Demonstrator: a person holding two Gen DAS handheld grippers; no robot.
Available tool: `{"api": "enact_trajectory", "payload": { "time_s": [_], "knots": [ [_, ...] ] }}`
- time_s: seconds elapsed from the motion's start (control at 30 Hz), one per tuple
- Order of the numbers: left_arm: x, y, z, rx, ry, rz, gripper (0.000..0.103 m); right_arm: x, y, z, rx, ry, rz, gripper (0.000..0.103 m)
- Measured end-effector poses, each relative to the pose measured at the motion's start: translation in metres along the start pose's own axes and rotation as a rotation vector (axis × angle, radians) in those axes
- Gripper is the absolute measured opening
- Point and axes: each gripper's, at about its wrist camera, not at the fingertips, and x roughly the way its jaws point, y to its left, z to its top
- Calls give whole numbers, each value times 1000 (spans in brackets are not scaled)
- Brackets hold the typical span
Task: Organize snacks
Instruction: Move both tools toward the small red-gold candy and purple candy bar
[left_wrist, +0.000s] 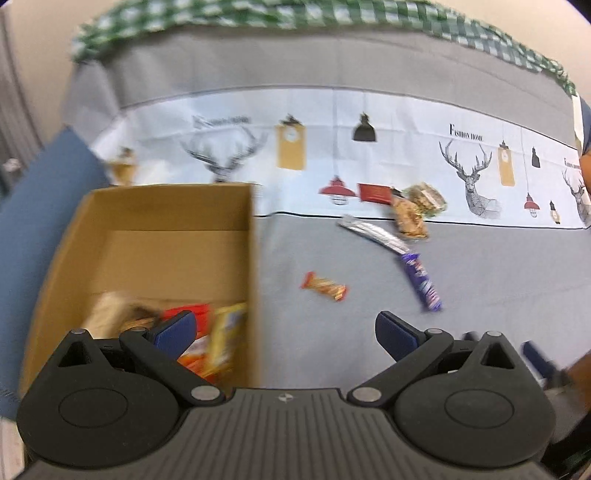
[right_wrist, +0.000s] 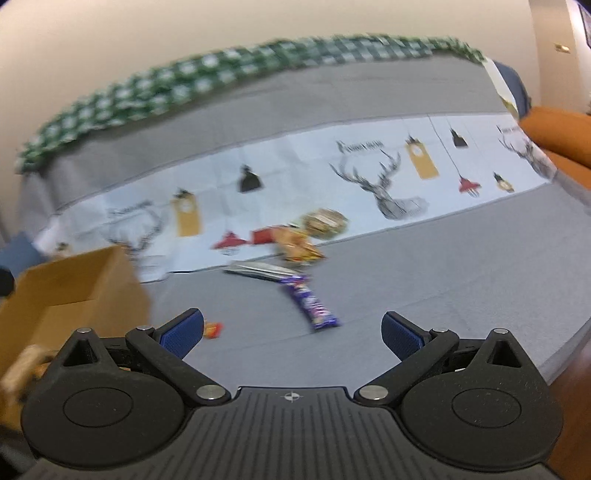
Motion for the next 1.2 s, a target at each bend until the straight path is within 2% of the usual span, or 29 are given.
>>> {"api": "enact_trajectory", "payload": {
  "time_s": [0.1, 0.17, 0.3, 0.4, 0.57, 0.63, 0.7, 0.8, 0.9, 1.2],
  "knots": [
    [59, -27, 23, 3, 56, -2, 103, 59, -7, -4, -61, 8, -11, 102],
    [107, -41, 35, -15, 161, -1, 103, 105, -10, -9, -115, 49, -49, 102],
    [186, -47, 47, -134, 310, -18, 103, 178, -20, -8, -87, 157, -23, 102],
    [227, -50, 47, -194, 360, 11, 103, 211, -23, -7, -60, 192, -17, 102],
    [280, -47, 47, -214, 422, 65, 103, 246, -25, -17, -54, 241, -54, 102],
    [297, -39, 44, -254, 453, 69, 103, 250, -20, -21, -126, 222, -95, 102],
    [311, -34, 41, -277, 483, 75, 103, 253, -26, -21, -118, 200, -107, 102],
    [313, -39, 41, -235, 440, 116, 103, 260, -40, -17, -82, 179, -155, 102],
    [312, -39, 39, -221, 419, 118, 103, 264, -44, -16, -73, 169, -167, 102],
    [313, -36, 41, -223, 417, 122, 103, 265, -42, -16, -69, 171, -179, 102]
  ]
}}
